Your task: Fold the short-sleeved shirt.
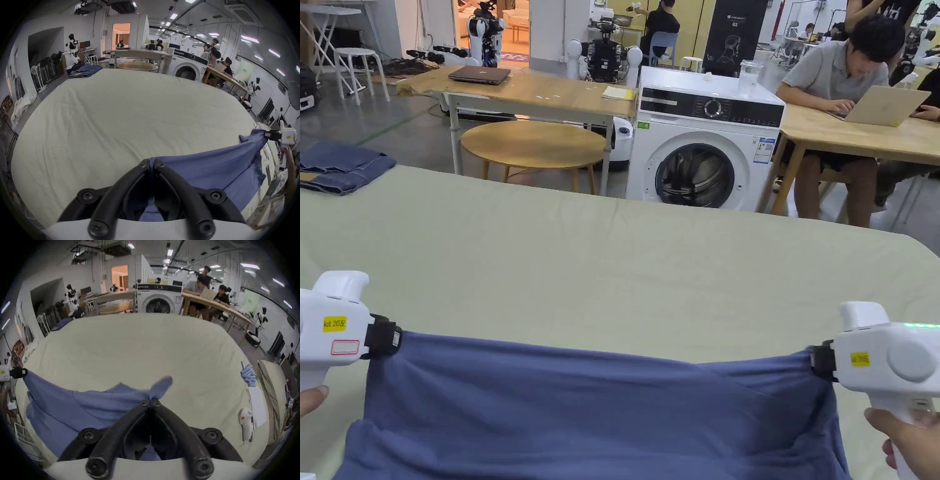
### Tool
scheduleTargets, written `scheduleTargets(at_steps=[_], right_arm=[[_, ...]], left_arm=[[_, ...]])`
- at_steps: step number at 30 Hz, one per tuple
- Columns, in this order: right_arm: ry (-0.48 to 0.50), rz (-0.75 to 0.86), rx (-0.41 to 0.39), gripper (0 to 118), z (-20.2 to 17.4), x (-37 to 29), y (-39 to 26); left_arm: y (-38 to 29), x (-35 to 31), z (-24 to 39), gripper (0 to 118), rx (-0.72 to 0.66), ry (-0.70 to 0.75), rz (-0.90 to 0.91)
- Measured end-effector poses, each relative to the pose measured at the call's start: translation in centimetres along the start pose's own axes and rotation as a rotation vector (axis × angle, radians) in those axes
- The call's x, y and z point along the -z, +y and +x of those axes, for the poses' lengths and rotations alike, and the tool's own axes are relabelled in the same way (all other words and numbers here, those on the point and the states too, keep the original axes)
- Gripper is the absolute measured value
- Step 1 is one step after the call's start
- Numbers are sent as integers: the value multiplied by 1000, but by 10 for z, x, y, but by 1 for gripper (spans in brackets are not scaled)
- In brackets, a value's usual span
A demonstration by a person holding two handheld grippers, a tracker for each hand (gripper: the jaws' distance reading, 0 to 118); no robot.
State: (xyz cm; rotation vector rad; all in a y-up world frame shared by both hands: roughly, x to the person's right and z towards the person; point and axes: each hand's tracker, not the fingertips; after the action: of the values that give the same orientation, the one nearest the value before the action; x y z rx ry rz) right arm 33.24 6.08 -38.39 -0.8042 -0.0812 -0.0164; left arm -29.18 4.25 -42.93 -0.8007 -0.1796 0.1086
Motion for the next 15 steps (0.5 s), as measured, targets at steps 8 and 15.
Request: scheduleTargets(at_steps=[8,15], right_arm=[[1,76,-45,0,-3,-87,-61],[-34,-1,-90,0,-4,-103,-121]], left_arm=[[-46,-61,-6,0,-8,-50,78],[-103,-78,-11,0,-8,-65,47]])
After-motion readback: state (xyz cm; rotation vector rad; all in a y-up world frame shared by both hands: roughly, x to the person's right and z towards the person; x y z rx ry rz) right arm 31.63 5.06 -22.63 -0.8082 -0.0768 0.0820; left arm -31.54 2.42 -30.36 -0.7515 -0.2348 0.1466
